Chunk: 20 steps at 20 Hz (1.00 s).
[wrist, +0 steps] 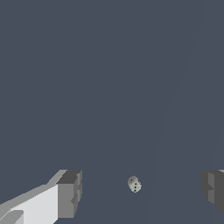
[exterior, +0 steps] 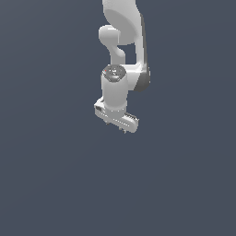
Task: Pick up the object and move it to a goal position.
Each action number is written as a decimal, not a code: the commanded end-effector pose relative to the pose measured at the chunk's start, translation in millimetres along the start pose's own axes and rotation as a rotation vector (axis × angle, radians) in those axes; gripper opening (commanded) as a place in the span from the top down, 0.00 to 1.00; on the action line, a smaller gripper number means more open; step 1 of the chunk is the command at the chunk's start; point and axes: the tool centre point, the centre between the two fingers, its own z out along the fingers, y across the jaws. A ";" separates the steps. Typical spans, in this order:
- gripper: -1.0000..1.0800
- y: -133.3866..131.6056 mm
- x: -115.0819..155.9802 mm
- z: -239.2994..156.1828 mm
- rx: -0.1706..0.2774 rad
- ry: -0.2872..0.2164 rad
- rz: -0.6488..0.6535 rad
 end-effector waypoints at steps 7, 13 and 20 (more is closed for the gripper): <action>0.04 0.8 -19.2 20.2 0.003 -0.005 0.232; 0.04 3.0 -32.7 33.5 0.002 -0.007 0.395; 0.04 7.0 -48.4 48.0 0.000 -0.006 0.588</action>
